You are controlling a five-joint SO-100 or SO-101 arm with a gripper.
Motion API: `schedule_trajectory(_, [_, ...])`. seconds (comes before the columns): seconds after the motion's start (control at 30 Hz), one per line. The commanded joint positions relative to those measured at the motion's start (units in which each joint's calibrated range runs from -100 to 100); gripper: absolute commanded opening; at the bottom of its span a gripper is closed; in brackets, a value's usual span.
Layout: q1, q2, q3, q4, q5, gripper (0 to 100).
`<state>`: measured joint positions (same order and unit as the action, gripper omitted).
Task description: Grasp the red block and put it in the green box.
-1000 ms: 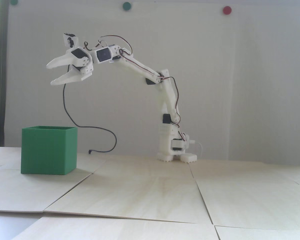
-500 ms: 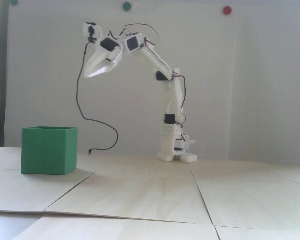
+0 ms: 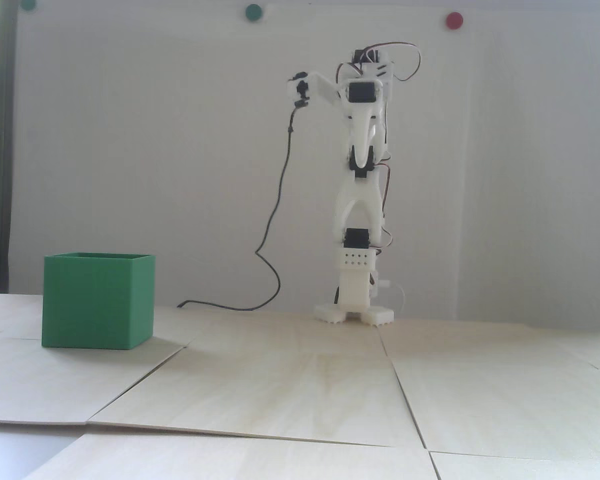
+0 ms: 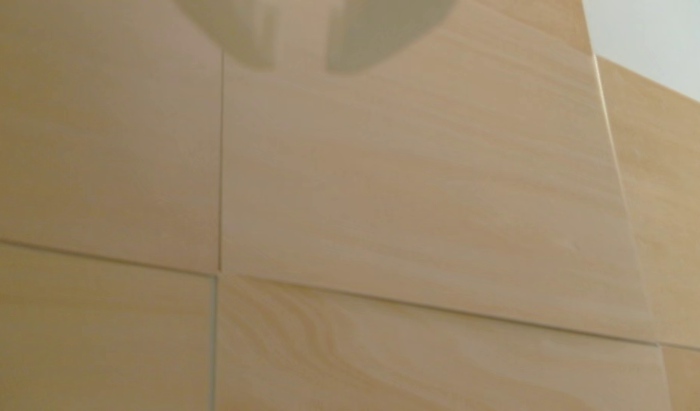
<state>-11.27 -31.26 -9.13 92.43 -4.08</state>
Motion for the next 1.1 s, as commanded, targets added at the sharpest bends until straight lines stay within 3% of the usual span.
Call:
schedule_trajectory(0.0, [-4.2, -8.1, 21.3, -16.8, -3.4, 2])
schedule_trajectory(0.2, [-3.6, -18.1, 51.6, -48.8, -3.4, 2])
schedule_trajectory(0.3, [-3.7, -21.9, 59.2, -53.9, -2.7, 2])
schedule_trajectory(0.5, [-5.3, -31.6, 70.9, -55.2, 9.6, 2])
schedule_trajectory(0.63, [-5.4, -36.4, 75.2, -53.8, 12.2, 2])
schedule_trajectory(0.87, [-7.3, -44.7, 83.8, -44.9, 25.3, 2])
schedule_trajectory(1.07, [-10.1, -51.7, 92.5, -43.6, 31.7, 2])
